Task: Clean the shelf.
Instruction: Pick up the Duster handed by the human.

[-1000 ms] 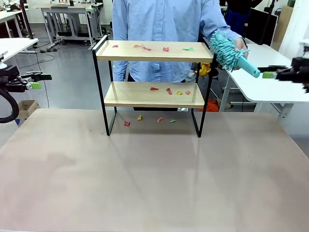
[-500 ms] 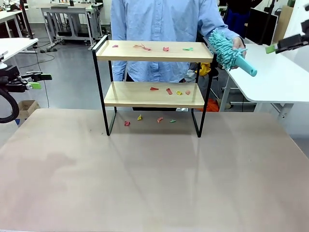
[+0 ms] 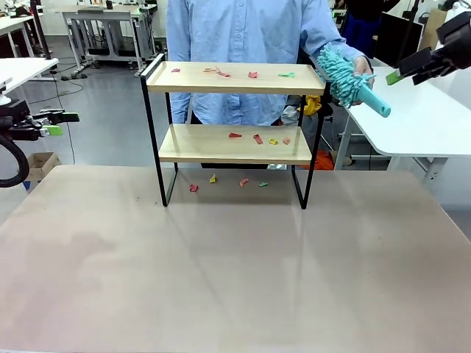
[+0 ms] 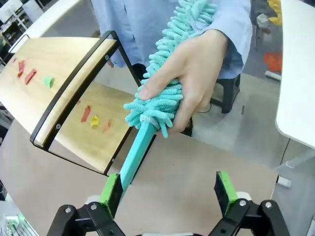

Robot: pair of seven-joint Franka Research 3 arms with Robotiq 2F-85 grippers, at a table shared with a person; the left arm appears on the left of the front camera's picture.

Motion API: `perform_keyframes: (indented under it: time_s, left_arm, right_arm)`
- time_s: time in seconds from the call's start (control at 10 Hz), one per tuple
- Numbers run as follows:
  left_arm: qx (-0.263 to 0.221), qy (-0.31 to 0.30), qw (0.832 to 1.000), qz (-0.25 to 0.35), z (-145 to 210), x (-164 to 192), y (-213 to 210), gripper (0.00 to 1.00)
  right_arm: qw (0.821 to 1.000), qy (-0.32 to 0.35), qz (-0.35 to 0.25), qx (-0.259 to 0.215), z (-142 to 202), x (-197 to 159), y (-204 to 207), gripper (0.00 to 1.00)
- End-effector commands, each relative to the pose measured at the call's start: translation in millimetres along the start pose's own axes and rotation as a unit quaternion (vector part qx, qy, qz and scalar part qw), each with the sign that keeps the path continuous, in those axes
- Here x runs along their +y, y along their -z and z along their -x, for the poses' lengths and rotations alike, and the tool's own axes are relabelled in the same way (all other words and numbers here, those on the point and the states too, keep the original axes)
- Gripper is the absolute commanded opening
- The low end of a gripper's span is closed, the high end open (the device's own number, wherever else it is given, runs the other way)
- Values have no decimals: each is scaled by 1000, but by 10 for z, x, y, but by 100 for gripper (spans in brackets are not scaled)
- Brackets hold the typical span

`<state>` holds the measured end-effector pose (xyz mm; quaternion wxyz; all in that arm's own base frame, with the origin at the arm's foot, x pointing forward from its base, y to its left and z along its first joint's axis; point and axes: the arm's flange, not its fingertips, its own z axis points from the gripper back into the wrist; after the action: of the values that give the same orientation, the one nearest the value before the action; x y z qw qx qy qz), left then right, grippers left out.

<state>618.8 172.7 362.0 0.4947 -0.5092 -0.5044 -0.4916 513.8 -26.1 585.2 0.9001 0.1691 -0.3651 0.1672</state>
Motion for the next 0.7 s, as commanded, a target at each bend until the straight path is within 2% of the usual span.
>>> perform_keyframes:
  time_s: [0.0, 0.3, 0.5, 0.6]
  left_arm:
    - [0, 4, 1000, 0, -30, -9, 4, 100]
    - [0, 4, 1000, 0, -30, -9, 4, 100]
    - [0, 4, 1000, 0, -30, -9, 4, 100]
    - [0, 4, 1000, 0, -30, -9, 4, 100]
  right_arm:
    - [1000, -10, -18, -1, -60, -116, -45, 100]
    - [1000, 4, -8, 1, -14, -82, -49, 100]
    - [999, 10, 34, 19, -227, 285, -335, 100]
    - [998, 21, 47, 43, -305, 484, -382, 100]
